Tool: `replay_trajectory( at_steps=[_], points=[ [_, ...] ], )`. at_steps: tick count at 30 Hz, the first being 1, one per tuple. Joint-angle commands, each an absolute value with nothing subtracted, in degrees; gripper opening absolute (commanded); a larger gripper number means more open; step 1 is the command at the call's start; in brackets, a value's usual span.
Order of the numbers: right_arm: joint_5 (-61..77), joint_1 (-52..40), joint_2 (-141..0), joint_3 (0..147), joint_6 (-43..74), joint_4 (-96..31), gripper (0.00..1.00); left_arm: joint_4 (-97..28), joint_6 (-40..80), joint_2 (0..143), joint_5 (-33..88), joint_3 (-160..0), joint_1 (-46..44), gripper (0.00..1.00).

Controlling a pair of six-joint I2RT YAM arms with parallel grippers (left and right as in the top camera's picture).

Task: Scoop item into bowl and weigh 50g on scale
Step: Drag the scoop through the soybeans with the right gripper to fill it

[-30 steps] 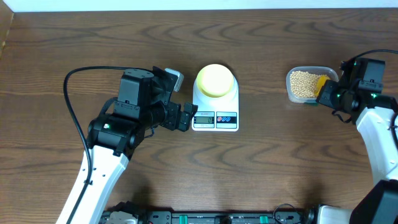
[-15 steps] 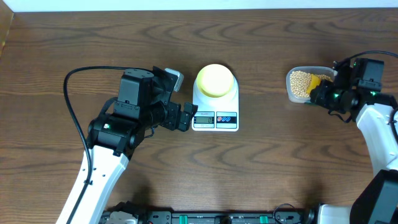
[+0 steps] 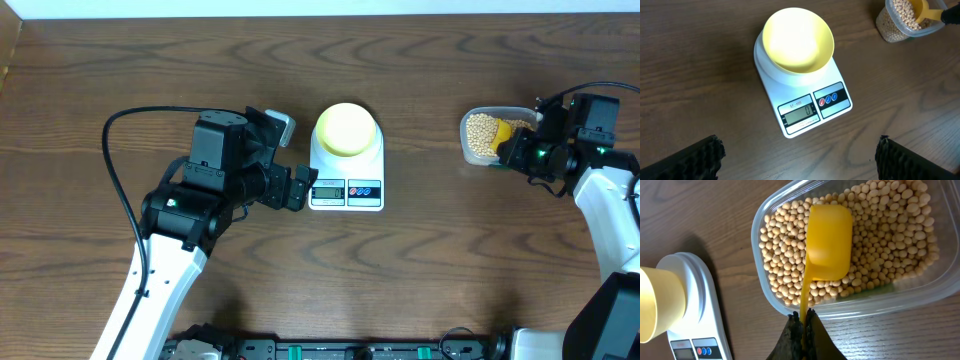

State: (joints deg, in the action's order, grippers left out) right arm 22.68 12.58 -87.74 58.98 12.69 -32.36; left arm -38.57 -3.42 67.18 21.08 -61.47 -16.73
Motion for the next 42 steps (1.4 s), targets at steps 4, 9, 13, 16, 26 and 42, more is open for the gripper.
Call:
replay_trajectory(
  at_steps=[4,9,13,16,26,42],
  points=[
    [27.9,12.5,-89.8,58.6,11.7,-31.9,0.01,-38.5,-4.0,67.4,21.6,-61.4,-16.9,0.99],
    [33.4,14.2,-91.6,58.6,11.7,-30.7,0.01,-38.5,-4.0,67.4,21.6,-61.3,-16.9,0.99],
    [38.4,17.1,-91.8,58.6,10.9,-31.1,0.01,-38.5,-4.0,67.4,21.6,-61.3,-16.9,0.99],
    [41.3,18.2,-91.8,58.6,9.3,-32.2,0.01,-38.5,-4.0,67.4,21.6,-61.4,-16.9,0.99],
    [45.7,23.6,-91.9,58.3,9.6,-33.0,0.01,-38.5,-4.0,67.4,21.6,-61.4,-16.8,0.99],
    [55.2,31.6,-91.9,56.6,11.3,-34.0,0.01,-38.5,-4.0,67.4,21.6,-61.4,-16.9,0.99]
  ],
)
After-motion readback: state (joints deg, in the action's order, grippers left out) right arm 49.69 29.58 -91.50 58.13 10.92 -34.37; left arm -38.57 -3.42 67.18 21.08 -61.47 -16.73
